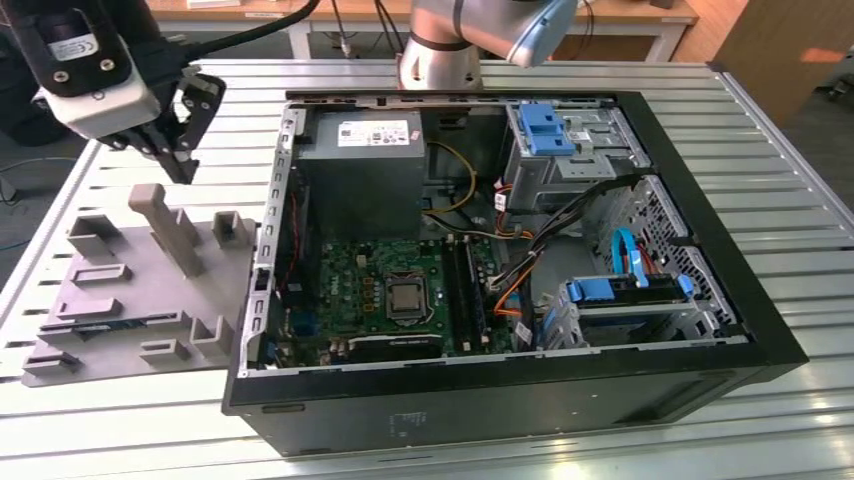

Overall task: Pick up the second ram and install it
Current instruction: 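Reach for the second ram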

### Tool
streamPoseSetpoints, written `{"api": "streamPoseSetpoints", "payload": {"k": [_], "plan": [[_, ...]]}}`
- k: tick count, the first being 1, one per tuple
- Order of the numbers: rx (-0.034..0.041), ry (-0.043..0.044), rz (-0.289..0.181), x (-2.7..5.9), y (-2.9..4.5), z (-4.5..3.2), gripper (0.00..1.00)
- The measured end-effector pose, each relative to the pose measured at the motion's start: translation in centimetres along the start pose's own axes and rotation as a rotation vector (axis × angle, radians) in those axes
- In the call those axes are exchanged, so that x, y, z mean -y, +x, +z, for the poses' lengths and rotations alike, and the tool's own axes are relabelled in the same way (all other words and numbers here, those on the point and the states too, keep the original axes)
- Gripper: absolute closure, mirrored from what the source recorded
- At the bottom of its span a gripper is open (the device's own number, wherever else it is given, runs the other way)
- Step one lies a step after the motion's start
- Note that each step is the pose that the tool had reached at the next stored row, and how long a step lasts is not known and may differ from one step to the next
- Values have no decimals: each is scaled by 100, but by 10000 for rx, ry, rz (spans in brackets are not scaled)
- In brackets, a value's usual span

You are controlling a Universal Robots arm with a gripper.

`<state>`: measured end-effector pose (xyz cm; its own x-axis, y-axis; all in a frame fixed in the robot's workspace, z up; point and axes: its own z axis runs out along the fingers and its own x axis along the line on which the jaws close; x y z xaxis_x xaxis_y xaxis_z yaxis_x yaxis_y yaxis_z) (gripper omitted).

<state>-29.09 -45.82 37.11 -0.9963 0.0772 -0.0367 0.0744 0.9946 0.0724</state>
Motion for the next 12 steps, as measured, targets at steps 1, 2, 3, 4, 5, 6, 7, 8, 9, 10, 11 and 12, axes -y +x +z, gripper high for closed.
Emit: {"api": "streamPoseSetpoints", "payload": {"k": [1,2,3,4,5,6,7,8,9,10,11,12], "plan": [[-1,1,-1,15,28,3,89],[0,0,-1,29,57,7,89],[0,0,-1,42,86,11,89],[0,0,-1,54,115,15,89],[0,0,-1,65,143,20,89],[-1,1,-1,76,170,24,89],[0,0,-1,86,196,30,89],[0,0,-1,96,221,37,89],[0,0,0,106,246,47,89],[-1,1,-1,114,270,56,89],[0,1,0,123,294,67,89],[-1,1,0,132,319,77,89]]}}
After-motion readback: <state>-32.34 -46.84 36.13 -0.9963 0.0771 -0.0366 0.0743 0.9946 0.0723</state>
